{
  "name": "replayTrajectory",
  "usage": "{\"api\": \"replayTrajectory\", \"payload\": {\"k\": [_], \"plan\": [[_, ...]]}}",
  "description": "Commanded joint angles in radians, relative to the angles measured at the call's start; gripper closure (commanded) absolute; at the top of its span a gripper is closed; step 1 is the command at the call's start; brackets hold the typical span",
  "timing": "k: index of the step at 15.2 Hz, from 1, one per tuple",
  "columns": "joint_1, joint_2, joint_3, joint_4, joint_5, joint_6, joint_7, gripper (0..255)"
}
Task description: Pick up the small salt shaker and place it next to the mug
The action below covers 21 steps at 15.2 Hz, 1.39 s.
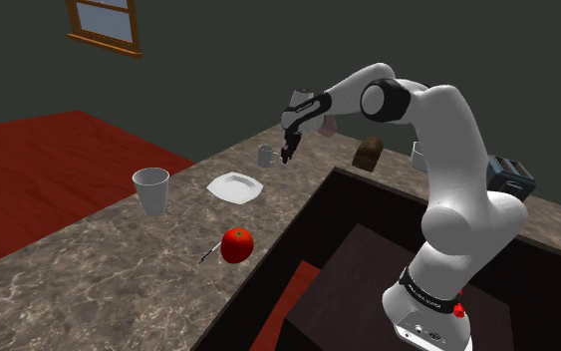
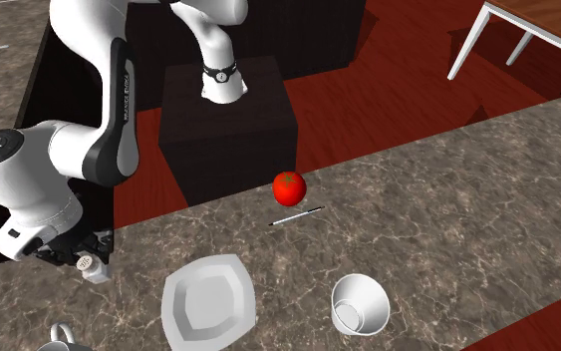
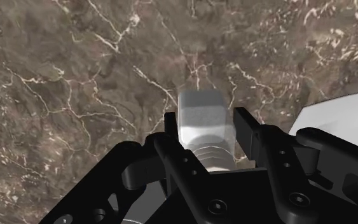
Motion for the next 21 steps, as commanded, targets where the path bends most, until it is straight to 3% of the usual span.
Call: {"api": "replayTrajectory", "payload": {"k": [1,12,19,20,21], "plan": [[-0.001,0.014,-0.001,-0.004,-0.001,0.018,0.0,255],[0.002,0.12,-0.006,0.023,-0.006,0.097,0.006,255],[0.002,0.12,-0.006,0.024,-0.006,0.097,0.006,255],[0.002,0.12,-0.006,0.024,-0.006,0.097,0.006,0],[0.002,0.12,-0.006,0.024,-0.006,0.097,0.006,0]]}}
